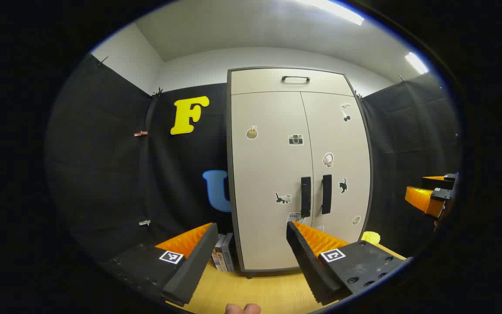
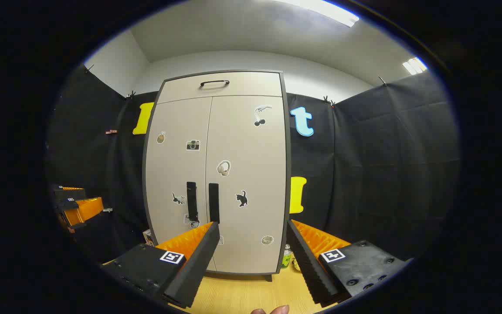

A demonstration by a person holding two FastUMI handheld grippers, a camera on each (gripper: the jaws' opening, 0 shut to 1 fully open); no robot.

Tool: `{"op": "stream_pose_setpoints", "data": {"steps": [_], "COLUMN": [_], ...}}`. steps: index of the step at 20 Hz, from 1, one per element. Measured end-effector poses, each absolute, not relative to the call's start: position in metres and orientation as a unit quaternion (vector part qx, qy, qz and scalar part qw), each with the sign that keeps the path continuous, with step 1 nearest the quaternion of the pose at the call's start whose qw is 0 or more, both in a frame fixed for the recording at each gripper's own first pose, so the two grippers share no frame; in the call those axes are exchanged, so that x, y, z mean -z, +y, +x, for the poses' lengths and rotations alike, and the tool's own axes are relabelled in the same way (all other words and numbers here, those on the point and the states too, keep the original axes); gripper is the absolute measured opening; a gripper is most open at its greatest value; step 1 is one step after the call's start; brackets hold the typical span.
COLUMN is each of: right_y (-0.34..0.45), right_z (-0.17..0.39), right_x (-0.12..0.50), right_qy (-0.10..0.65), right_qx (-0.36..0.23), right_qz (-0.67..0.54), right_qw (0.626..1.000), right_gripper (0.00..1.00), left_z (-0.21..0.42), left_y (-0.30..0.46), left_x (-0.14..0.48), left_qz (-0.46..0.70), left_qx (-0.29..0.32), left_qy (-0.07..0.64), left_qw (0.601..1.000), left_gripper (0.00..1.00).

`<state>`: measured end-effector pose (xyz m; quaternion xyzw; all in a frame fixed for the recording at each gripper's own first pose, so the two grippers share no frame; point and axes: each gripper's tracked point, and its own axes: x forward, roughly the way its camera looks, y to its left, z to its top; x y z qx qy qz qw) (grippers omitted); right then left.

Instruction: Open the right door of the double-door shoe cabinet with the right hand, and open the left door with the left hand.

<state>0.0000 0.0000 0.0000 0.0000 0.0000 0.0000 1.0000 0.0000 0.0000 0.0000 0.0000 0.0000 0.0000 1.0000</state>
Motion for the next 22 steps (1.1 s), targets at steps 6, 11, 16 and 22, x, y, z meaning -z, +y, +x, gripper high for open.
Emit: {"op": "stream_pose_setpoints", "data": {"steps": [6, 11, 16, 22], "right_y": [0.003, 0.008, 0.013, 0.030], "right_z": [0.000, -0.002, -0.001, 0.015], "right_x": [0.000, -0.002, -0.001, 0.010], "right_qy": [-0.001, -0.002, 0.002, 0.017], "right_qx": [-0.001, -0.002, -0.004, -0.008], "right_qz": [-0.005, 0.002, 0.005, 0.004], "right_qw": [1.000, 1.000, 1.000, 1.000], "right_gripper": [0.98, 0.98, 0.97, 0.97], "left_z": [-0.002, -0.002, -0.001, 0.003], "left_y": [0.004, 0.008, 0.010, 0.013], "left_x": [-0.003, -0.003, -0.001, 0.005], "left_qz": [-0.013, -0.002, -0.002, -0.003], "left_qx": [0.001, -0.001, 0.002, 0.002], "left_qy": [-0.004, -0.004, -0.001, 0.002], "left_qw": [1.000, 1.000, 1.000, 1.000], "left_gripper": [0.98, 0.98, 0.98, 0.98]}}
